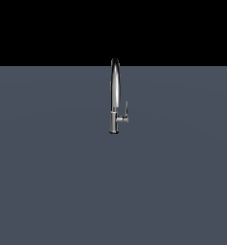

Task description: Turn on the faucet by rotating a designated handle.

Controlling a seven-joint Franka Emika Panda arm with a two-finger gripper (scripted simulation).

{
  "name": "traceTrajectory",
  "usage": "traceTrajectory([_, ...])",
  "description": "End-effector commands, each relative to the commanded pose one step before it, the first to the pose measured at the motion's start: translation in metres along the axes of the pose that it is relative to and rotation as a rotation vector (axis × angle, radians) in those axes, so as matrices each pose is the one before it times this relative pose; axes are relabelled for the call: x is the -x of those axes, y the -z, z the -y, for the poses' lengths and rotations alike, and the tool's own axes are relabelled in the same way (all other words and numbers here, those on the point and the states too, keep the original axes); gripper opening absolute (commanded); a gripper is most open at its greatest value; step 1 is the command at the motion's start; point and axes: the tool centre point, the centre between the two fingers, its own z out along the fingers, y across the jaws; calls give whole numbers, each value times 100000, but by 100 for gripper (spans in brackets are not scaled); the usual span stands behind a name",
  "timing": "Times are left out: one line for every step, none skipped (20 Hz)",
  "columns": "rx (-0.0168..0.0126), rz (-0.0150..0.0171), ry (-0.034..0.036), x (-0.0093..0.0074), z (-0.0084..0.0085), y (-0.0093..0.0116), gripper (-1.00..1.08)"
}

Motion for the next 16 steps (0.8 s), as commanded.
traceTrajectory([-2740, 2800, -2889, -1333, 86, -170, -100])
traceTrajectory([-1214, 1220, -1259, -583, 42, -62, -100])
traceTrajectory([-1225, 1230, -1269, -588, 43, -63, -100])
traceTrajectory([-1233, 1237, -1277, -592, 43, -63, -100])
traceTrajectory([-1241, 1244, -1283, -595, 43, -63, -100])
traceTrajectory([-1249, 1251, -1290, -598, 43, -63, -100])
traceTrajectory([-1256, 1257, -1295, -601, 44, -63, -100])
traceTrajectory([-1264, 1264, -1301, -605, 43, -63, -100])
traceTrajectory([-1271, 1270, -1307, -607, 43, -63, -100])
traceTrajectory([-1277, 1275, -1311, -610, 44, -62, -100])
traceTrajectory([-1285, 1282, -1316, -613, 44, -62, -100])
traceTrajectory([-1291, 1287, -1320, -615, 44, -62, -100])
traceTrajectory([-1298, 1292, -1324, -618, 44, -62, -100])
traceTrajectory([-1303, 1296, -1327, -619, 45, -62, -100])
traceTrajectory([-1310, 1302, -1331, -622, 44, -62, -100])
traceTrajectory([-1315, 1306, -1334, -624, 44, -62, -100])
